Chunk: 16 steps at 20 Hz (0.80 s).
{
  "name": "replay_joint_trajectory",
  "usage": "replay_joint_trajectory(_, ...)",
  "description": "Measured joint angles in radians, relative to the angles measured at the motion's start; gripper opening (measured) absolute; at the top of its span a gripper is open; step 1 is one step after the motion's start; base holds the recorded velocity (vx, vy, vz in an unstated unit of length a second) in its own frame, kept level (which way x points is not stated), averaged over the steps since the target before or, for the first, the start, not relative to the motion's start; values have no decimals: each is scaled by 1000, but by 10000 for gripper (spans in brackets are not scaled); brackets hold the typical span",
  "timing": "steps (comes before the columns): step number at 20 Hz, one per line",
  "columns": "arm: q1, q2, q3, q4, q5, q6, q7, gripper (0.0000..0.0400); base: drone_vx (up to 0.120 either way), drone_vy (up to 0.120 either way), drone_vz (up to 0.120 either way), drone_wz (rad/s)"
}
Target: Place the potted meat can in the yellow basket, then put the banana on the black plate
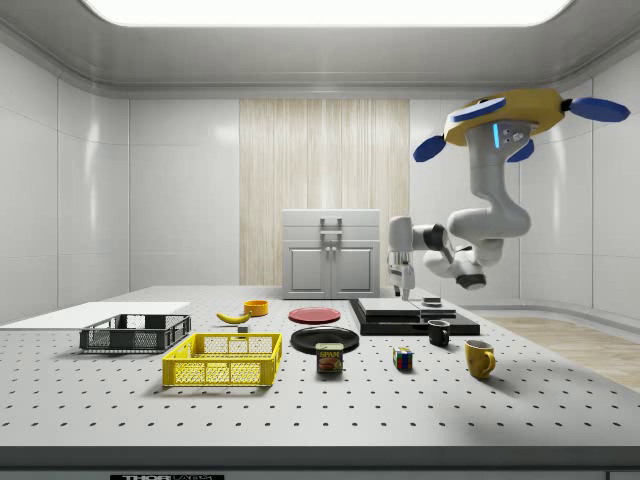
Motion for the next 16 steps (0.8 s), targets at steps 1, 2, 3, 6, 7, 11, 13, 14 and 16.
replay_joint_trajectory(1, -6, -6, 3, 0, 1, 2, 4, 400, 120, 0, -120, 0)
replay_joint_trajectory(2, -11, -12, 7, 0, 3, 5, 8, 400, 120, 0, -120, 0)
replay_joint_trajectory(3, -16, -18, 10, 0, 4, 8, 12, 400, 120, 0, -120, 0)
replay_joint_trajectory(6, -27, -35, 18, 1, 11, 19, 21, 400, 120, 0, -120, 0)
replay_joint_trajectory(7, -30, -41, 20, 1, 13, 23, 24, 400, 120, 0, -120, 0)
replay_joint_trajectory(11, -41, -63, 29, 3, 24, 40, 34, 400, 120, 0, -120, 0)
replay_joint_trajectory(13, -46, -73, 33, 4, 29, 49, 38, 400, 120, 0, -120, 0)
replay_joint_trajectory(14, -48, -78, 35, 4, 32, 53, 40, 400, 120, 0, -120, 0)
replay_joint_trajectory(16, -52, -89, 38, 5, 37, 62, 43, 400, 120, 0, -120, 0)
